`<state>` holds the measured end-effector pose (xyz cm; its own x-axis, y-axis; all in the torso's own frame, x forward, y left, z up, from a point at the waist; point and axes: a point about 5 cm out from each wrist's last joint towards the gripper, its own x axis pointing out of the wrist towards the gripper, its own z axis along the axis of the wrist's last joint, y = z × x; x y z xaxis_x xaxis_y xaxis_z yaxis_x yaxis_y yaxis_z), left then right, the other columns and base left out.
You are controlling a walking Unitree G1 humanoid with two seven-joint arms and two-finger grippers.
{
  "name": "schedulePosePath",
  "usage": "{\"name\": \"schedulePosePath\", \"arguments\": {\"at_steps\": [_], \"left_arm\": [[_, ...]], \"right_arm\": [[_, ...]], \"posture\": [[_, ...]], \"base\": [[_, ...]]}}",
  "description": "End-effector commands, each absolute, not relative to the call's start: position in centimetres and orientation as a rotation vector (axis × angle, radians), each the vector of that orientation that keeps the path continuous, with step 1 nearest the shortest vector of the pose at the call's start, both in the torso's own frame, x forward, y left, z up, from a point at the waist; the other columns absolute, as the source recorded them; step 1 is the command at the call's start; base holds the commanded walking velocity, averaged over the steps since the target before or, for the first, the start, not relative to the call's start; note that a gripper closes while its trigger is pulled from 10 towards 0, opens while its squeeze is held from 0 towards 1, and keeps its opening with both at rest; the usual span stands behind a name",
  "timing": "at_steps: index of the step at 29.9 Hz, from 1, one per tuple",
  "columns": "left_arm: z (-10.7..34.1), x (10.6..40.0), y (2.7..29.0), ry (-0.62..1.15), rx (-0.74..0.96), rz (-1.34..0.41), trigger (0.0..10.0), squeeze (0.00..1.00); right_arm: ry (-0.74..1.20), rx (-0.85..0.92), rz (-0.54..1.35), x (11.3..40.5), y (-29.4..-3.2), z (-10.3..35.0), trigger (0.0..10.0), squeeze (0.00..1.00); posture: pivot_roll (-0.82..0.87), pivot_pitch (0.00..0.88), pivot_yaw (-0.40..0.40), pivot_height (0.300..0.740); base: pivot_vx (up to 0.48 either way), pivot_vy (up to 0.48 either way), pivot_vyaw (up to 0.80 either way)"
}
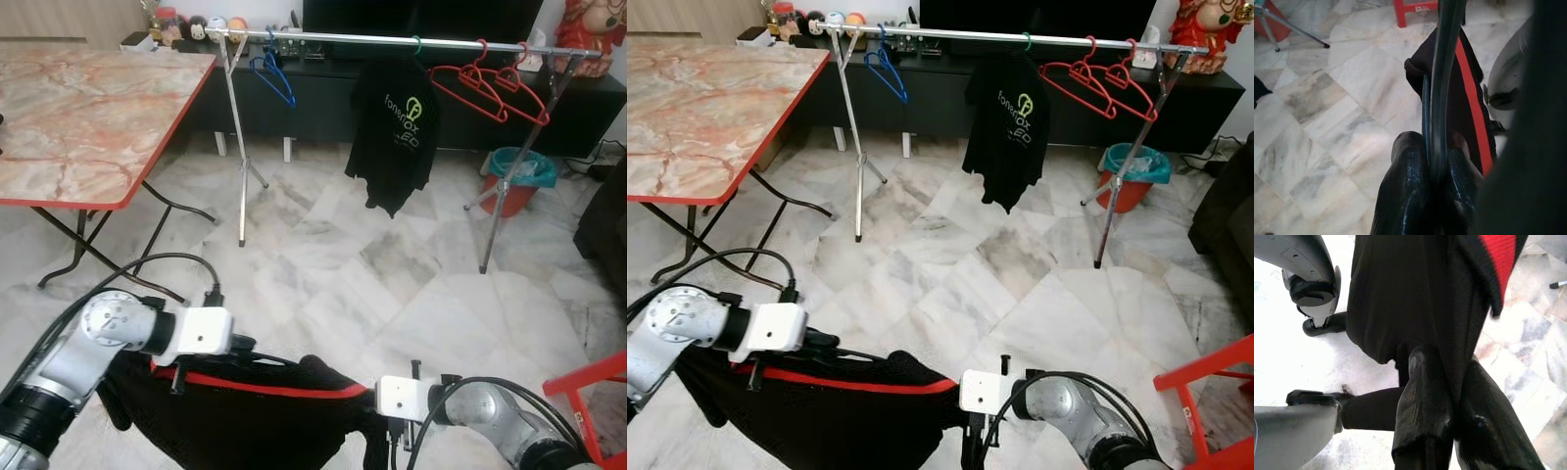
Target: Hang hanger
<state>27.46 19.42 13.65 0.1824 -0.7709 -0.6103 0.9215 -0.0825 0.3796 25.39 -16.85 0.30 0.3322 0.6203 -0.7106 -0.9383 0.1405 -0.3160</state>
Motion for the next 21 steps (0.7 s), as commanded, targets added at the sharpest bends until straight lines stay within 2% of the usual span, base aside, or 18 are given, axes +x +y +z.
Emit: {"name": "schedulePosePath", "arguments": {"at_steps": [1,4,8,13,15,17,19,21], "left_arm": [[14.5,27.7,20.8,0.229,0.879,-1.37,10.0,0.0],[14.0,27.9,21.7,0.272,0.949,-1.332,10.0,0.0],[15.2,29.0,22.3,0.157,0.787,-1.213,10.0,0.0],[15.9,29.3,22.7,0.141,0.732,-1.186,10.0,0.0],[16.0,29.3,23.2,0.15,0.74,-1.186,10.0,0.0],[15.1,28.7,24.6,0.265,0.935,-1.216,10.0,0.0],[15.1,28.8,25.1,0.281,0.956,-1.202,10.0,0.0],[15.9,29.5,25.1,0.214,0.881,-1.137,10.0,0.0]], "right_arm": [[0.477,-0.829,1.168,25.5,-17.6,0.5,0.0,0.0],[0.479,-0.832,1.168,25.5,-17.6,0.5,0.0,0.0],[0.48,-0.831,1.17,25.5,-17.5,0.5,0.0,0.0],[0.483,-0.832,1.169,25.4,-17.6,0.5,0.0,0.0],[0.486,-0.835,1.165,25.4,-17.8,0.5,0.0,0.0],[0.49,-0.841,1.159,25.5,-18.1,0.5,0.0,0.0],[0.49,-0.842,1.154,25.5,-18.1,0.6,0.0,0.0],[0.492,-0.842,1.154,25.5,-18.1,0.5,0.0,0.0]], "posture": [[0.06,0.046,-0.024,0.74],[0.06,0.046,-0.024,0.74],[0.06,0.052,-0.023,0.74],[0.06,0.054,-0.023,0.74],[0.06,0.056,-0.023,0.74],[0.06,0.057,-0.022,0.74],[0.06,0.057,-0.022,0.74],[0.06,0.057,-0.022,0.74]], "base": [[0.0,0.0,0.0],[0.0,0.0,0.0],[0.0,0.0,0.0],[0.0,0.0,0.0],[0.0,0.0,0.0],[0.0,0.0,0.0],[0.0,0.0,0.0],[0.0,0.0,0.0]]}}
